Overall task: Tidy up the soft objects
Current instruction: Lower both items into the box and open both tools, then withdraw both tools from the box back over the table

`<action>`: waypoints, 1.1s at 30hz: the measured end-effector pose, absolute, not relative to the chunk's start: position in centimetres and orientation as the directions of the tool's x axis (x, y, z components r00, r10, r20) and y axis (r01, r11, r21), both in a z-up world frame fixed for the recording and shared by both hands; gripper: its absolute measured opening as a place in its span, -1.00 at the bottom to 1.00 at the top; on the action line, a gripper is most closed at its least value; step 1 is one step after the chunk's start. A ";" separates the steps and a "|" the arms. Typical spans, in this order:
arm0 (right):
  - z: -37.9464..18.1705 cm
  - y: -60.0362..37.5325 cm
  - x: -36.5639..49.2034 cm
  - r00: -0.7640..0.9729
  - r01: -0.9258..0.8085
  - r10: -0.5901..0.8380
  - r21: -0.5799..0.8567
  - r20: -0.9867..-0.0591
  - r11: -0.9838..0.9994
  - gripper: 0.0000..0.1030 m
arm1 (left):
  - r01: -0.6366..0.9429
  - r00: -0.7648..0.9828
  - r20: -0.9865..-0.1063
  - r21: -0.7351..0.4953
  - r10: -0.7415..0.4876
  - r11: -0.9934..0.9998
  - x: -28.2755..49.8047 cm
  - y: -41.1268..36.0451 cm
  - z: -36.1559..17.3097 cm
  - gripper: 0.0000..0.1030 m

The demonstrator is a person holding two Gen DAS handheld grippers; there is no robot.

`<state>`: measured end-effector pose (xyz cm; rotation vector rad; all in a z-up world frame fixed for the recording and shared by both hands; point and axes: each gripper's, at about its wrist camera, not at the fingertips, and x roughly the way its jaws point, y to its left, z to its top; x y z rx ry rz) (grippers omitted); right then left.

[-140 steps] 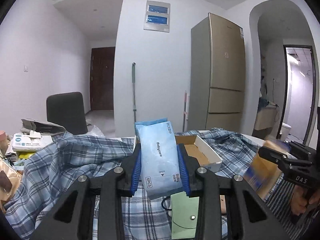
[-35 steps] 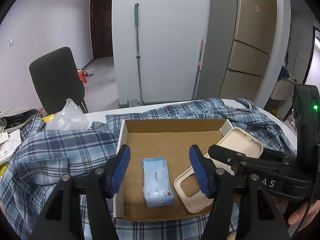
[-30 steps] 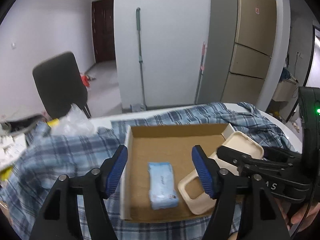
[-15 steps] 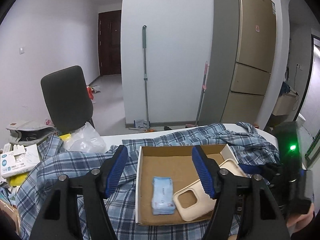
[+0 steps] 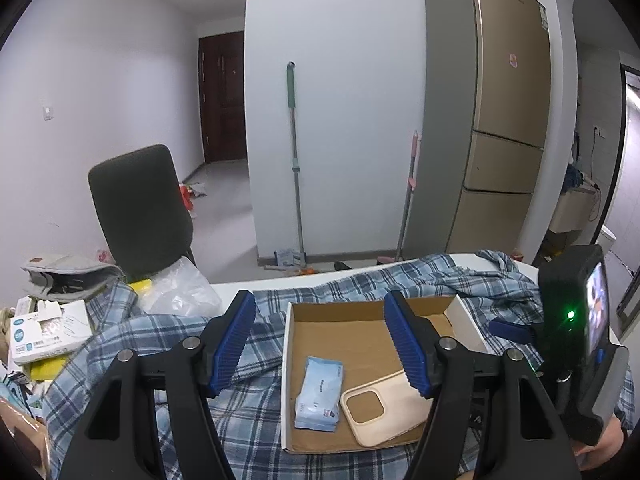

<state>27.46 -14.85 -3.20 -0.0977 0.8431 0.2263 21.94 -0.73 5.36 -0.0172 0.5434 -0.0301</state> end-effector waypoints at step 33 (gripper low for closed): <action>7.4 -18.1 5.9 0.820 -0.350 0.293 -0.027 -0.491 0.936 0.78 | 0.070 0.960 -0.266 -0.063 -0.085 0.996 -1.1 -0.8 12.1 0.81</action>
